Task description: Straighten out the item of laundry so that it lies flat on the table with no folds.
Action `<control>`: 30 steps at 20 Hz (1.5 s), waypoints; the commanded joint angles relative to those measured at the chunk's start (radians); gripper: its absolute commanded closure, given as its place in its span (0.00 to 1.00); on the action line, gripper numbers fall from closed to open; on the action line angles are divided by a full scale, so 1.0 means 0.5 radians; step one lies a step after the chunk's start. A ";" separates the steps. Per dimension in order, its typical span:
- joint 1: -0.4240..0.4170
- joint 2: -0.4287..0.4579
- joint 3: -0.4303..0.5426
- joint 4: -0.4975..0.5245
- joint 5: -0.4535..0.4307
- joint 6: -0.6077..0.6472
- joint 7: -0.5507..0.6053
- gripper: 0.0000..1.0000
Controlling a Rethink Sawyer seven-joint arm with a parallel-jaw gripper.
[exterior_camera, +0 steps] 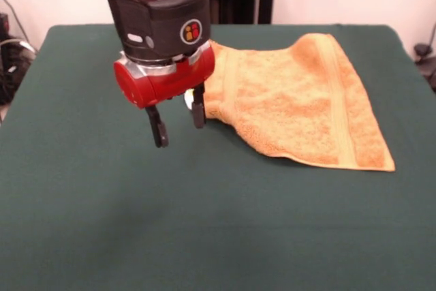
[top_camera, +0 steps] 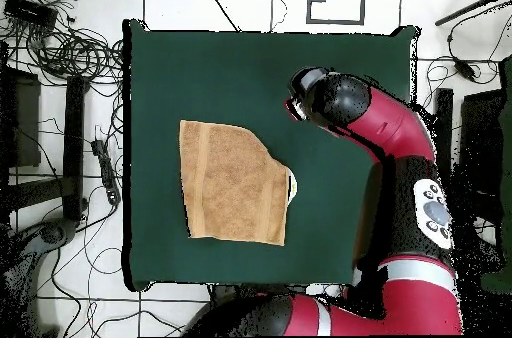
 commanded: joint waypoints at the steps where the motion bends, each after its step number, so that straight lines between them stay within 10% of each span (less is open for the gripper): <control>1: 0.130 0.128 0.172 0.063 -0.023 0.205 -0.164 0.00; 30: 0.094 0.000 0.197 0.398 0.076 0.473 -0.143 0.00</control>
